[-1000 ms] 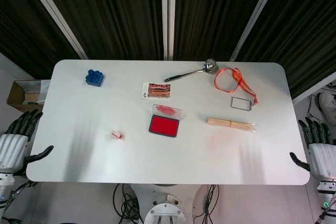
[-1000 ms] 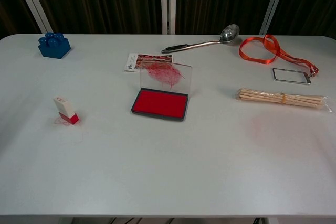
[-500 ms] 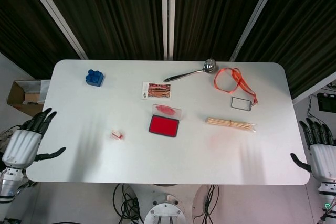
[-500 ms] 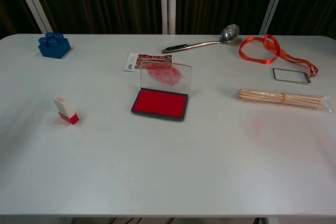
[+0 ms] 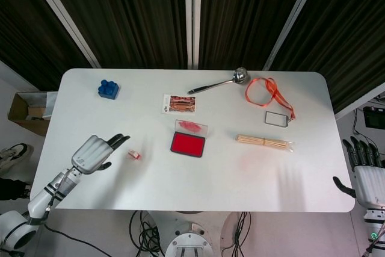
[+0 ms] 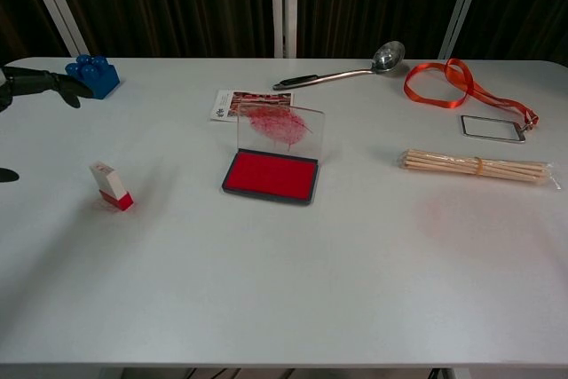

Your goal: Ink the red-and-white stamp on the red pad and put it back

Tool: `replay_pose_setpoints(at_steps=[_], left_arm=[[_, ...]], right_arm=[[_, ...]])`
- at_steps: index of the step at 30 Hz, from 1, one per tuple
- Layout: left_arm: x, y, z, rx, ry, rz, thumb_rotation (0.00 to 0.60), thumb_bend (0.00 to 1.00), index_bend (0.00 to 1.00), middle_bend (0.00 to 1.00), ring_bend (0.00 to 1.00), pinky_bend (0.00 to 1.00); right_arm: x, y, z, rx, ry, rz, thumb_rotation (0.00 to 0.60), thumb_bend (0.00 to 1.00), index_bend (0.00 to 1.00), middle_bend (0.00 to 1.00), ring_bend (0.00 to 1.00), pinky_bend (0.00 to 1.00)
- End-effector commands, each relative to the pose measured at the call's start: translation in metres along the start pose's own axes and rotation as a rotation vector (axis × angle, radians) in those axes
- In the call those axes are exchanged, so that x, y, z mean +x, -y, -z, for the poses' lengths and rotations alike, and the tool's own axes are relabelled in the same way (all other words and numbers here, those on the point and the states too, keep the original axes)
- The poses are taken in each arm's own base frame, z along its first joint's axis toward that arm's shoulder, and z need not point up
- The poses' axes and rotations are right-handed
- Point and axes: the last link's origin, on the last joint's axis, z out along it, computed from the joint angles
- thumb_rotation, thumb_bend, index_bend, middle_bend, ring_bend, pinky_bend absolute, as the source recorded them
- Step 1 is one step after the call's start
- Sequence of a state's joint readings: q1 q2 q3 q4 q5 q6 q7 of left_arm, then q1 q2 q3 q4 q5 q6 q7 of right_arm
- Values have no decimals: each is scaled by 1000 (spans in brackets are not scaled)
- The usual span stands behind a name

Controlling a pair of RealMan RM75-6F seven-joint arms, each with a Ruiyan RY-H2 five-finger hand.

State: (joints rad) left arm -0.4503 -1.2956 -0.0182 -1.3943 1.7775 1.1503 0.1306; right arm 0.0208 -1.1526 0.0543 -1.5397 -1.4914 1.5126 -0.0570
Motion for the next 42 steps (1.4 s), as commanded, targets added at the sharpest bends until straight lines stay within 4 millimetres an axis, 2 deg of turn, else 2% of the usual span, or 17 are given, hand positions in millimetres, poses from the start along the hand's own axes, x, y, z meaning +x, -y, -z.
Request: replay_pose_setpoints(at_steps=[1, 7, 18, 26, 42], left_arm=[[-16, -8, -21, -44, -1, 0, 600, 168, 174, 237, 825, 980], [-35, -15, -37, -91, 41, 13, 600, 186, 225, 246, 826, 980], [-56, -11, -43, -90, 75, 21, 600, 244, 322, 319, 827, 980], [-58, -11, -45, -92, 56, 40, 600, 286, 394, 398, 835, 981], [-63, -13, -58, -112, 52, 38, 600, 322, 435, 431, 841, 981]], right_arm=[[0, 0, 0, -2, 0, 0, 600, 108, 0, 0, 0, 0], [-1, -2, -1, -11, 5, 3, 600, 108, 0, 0, 0, 0], [-2, -6, -2, -22, 11, 4, 600, 108, 0, 0, 0, 0], [-1, -6, -2, -26, 16, 6, 600, 109, 0, 0, 0, 0], [-1, -10, -2, -38, 20, 8, 600, 113, 0, 0, 0, 0]])
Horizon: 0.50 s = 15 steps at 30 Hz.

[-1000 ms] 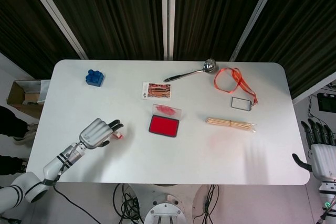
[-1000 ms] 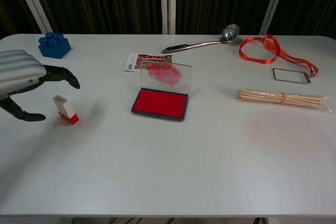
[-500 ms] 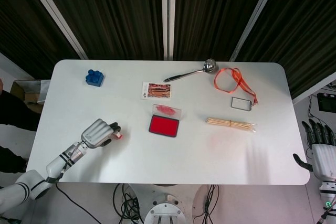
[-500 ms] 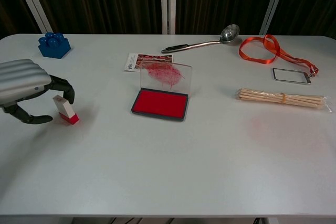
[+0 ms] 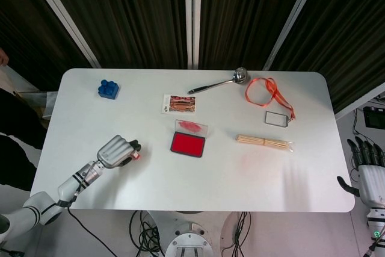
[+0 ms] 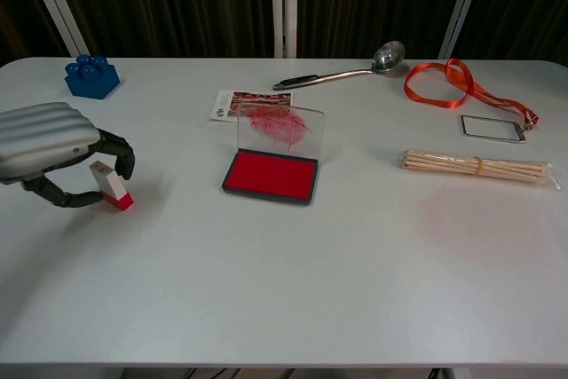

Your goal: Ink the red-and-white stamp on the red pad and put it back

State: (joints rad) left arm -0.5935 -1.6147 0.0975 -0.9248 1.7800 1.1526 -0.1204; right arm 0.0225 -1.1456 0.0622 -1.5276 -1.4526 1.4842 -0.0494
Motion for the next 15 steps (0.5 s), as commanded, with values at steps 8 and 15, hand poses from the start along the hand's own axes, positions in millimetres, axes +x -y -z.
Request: replay_pose_setpoints(at_steps=[8, 15], left_arm=[[-3, 0, -5, -5, -6, -7, 600, 323, 476, 462, 845, 981], [-3, 1, -7, -4, -8, -6, 600, 334, 494, 478, 849, 983]], right_arm=[[-2, -2, -1, -8, 9, 0, 600, 117, 0, 0, 0, 0], [-2, -2, -2, -12, 11, 1, 600, 122, 0, 0, 0, 0]])
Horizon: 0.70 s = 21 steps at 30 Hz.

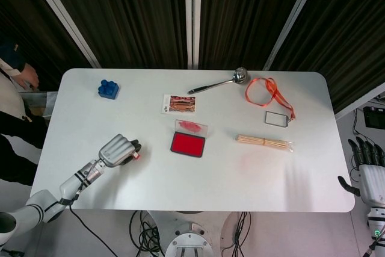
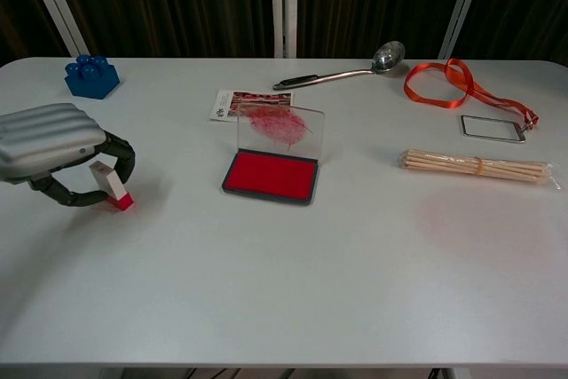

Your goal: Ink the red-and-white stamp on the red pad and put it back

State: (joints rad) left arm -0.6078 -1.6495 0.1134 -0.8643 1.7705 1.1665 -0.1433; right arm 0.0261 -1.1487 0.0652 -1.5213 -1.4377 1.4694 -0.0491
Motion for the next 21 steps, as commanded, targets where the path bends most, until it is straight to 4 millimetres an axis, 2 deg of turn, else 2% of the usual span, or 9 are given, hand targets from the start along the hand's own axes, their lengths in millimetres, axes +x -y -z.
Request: replay_pose_setpoints(at_steps=[1, 21], left_arm=[[0, 0, -1, 0, -4, 2, 600, 340, 499, 483, 850, 984], [3, 4, -1, 5, -25, 11, 600, 376, 581, 561, 872, 992]], right_arm=[[0, 0, 0, -2, 1, 1, 600, 124, 0, 0, 0, 0], [0, 1, -1, -5, 2, 6, 600, 133, 0, 0, 0, 0]])
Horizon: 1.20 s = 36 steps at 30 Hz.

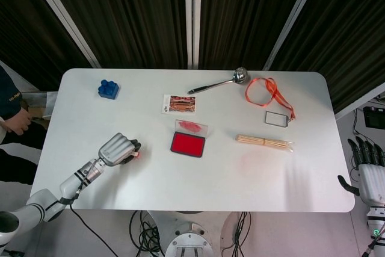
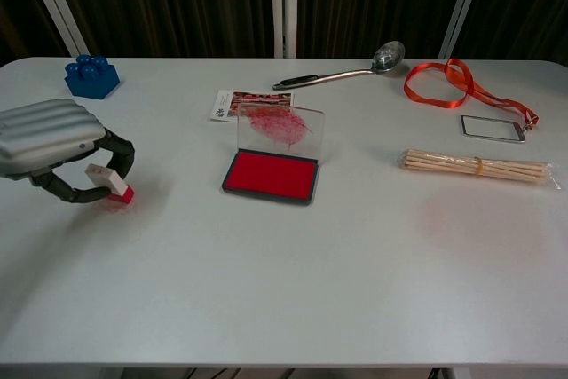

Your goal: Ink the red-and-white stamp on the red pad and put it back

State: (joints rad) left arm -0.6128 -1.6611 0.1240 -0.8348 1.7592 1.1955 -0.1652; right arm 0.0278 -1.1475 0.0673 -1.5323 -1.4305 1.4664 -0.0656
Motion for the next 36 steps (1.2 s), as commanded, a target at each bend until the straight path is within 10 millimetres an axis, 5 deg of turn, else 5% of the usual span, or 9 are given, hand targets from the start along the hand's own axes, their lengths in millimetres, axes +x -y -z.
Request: replay_pose_setpoints(at_steps=[1, 9, 21, 36], left_arm=[[4, 2, -1, 7, -7, 16, 600, 378, 583, 562, 873, 993], [33, 8, -11, 48, -40, 183, 600, 384, 604, 584, 883, 1000], [78, -26, -80, -6, -30, 329, 600, 395, 612, 593, 890, 1000], [63, -94, -142, -64, -15, 368, 600, 405, 623, 610, 915, 1000]], right_arm=[[0, 0, 0, -2, 0, -1, 600, 133, 0, 0, 0, 0], [0, -1, 0, 0, -1, -4, 600, 134, 0, 0, 0, 0], [-2, 1, -3, 8, 2, -12, 600, 134, 0, 0, 0, 0], [-4, -1, -4, 6, 3, -27, 600, 134, 0, 0, 0, 0]])
